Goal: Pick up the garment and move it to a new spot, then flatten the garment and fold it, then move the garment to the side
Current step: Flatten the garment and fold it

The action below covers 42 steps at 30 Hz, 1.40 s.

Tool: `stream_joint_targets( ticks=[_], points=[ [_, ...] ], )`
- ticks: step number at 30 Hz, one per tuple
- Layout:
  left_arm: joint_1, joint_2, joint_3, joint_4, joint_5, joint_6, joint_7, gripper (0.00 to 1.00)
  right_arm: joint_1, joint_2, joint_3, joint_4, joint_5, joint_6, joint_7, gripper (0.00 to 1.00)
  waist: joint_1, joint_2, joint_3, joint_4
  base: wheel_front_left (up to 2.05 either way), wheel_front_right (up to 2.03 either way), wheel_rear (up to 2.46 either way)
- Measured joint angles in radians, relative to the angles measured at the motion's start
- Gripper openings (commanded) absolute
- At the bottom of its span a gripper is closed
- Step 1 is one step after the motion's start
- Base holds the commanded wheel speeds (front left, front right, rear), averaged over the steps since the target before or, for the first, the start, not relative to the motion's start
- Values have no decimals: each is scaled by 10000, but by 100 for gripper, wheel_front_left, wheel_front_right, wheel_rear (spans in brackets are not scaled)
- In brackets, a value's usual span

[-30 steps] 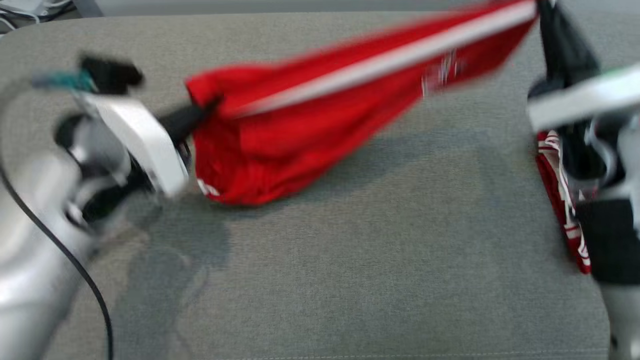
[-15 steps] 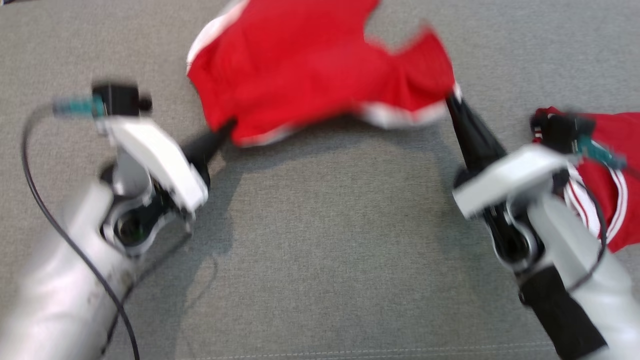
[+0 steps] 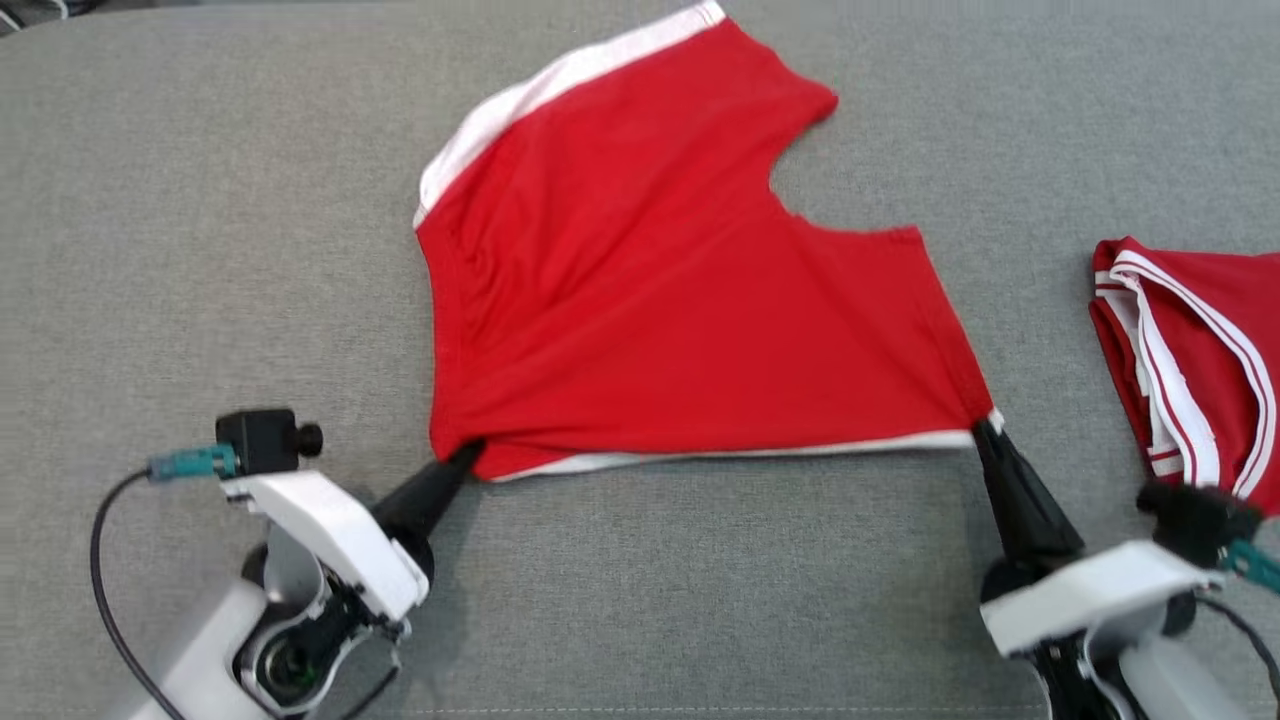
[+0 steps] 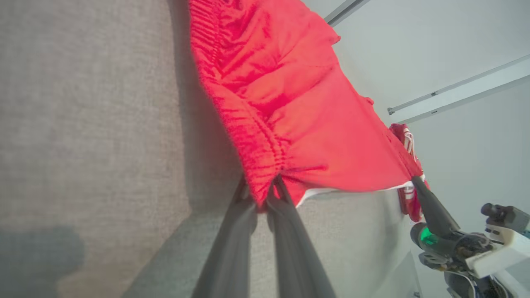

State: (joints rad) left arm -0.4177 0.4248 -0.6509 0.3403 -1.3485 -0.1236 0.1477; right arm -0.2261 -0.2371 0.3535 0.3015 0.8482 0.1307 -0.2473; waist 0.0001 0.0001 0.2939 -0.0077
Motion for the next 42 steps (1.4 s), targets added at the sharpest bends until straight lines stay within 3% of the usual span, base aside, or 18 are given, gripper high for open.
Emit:
stream_joint_targets(
  ticks=[15, 16, 17, 18, 22, 25, 30, 37, 39, 42],
  points=[
    [1688, 378, -347, -339, -86, 2, -424, 0, 2871, 1212, -947, -1467, -1055, 0, 941, 0, 0, 0, -823, -85, 0, 0, 0],
    [1689, 360, -378, -339, -86, 2, -424, 10, 2940, 1260, -1028, -1546, -1068, 0, 1024, 21, 0, -1, -872, -71, 0, 0, 0],
    [1689, 337, -378, -339, -109, 2, -422, 82, 2981, 1315, -1097, -1592, -1068, 0, 1116, 65, 0, 0, -918, -55, 0, 0, 0],
    [1689, 316, -389, -336, -186, 2, -389, 100, 2987, 1361, -1149, -1615, -1078, 0, 1149, 100, 0, 0, -973, -42, 0, 0, 0],
    [1690, 318, -428, -230, 42, 48, -629, 100, 2998, 1363, -1436, -1850, -1275, 0, 1239, 100, 0, 0, -1178, 7, 0, 0, 0],
    [1699, 416, -336, -313, 552, 372, -1352, 100, 3079, 1298, -1772, -2098, -1499, 0, 1241, 100, -1, 0, -1361, 42, 0, 0, 0],
    [1899, 617, 428, -953, 1641, 1877, -3386, 100, 3168, 953, -2594, -2537, -2554, 0, 1091, 100, 0, 0, -1632, 202, 0, 0, 0],
    [1890, 784, 1223, -2324, 4245, 3910, -3962, 100, 2516, 750, -3179, -2608, -4780, 0, 562, 100, -1, -1, -2005, 559, 0, 0, 0],
    [1887, 957, 1218, -2539, 5219, 4261, -3963, 100, 2236, 686, -3181, -2594, -5446, 0, 380, 100, 0, 0, -2134, 609, 0, 0, 0],
    [1901, 1127, 1287, -2759, 6234, 4383, -3994, 100, 2017, 502, -3162, -2495, -6322, 2, 174, 100, 0, 0, -2338, 661, 0, 0, 0]
  ],
)
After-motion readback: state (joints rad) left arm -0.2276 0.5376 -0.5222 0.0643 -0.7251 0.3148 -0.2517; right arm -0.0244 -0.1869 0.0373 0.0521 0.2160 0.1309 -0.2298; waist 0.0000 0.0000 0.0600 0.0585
